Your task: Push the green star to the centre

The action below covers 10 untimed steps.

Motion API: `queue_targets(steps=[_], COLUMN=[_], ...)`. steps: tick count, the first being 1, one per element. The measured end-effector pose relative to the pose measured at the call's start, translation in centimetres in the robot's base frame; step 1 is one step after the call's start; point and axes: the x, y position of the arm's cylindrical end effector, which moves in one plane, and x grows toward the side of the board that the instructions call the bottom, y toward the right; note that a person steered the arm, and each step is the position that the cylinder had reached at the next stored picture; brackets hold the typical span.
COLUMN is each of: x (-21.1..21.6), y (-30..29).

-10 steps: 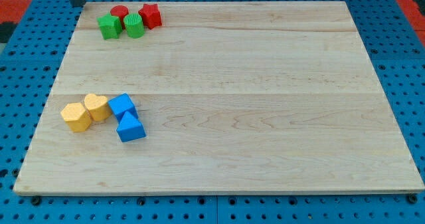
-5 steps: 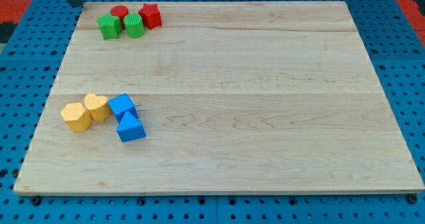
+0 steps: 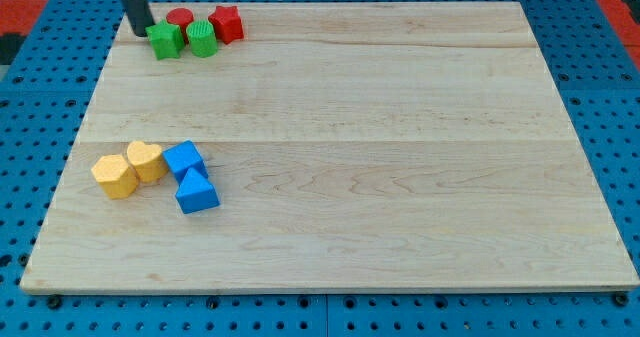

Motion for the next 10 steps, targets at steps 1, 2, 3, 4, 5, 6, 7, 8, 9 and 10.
queue_targets(steps=[1,2,3,4,5,6,7,8,9,10], x=[3.4,6.1,9.3,12.7,12.7,13.1,12.0,11.7,11.6,9.7], y=[4.2,8.7,10.0,9.6,16.2,13.4,12.6,10.8,12.9,15.7])
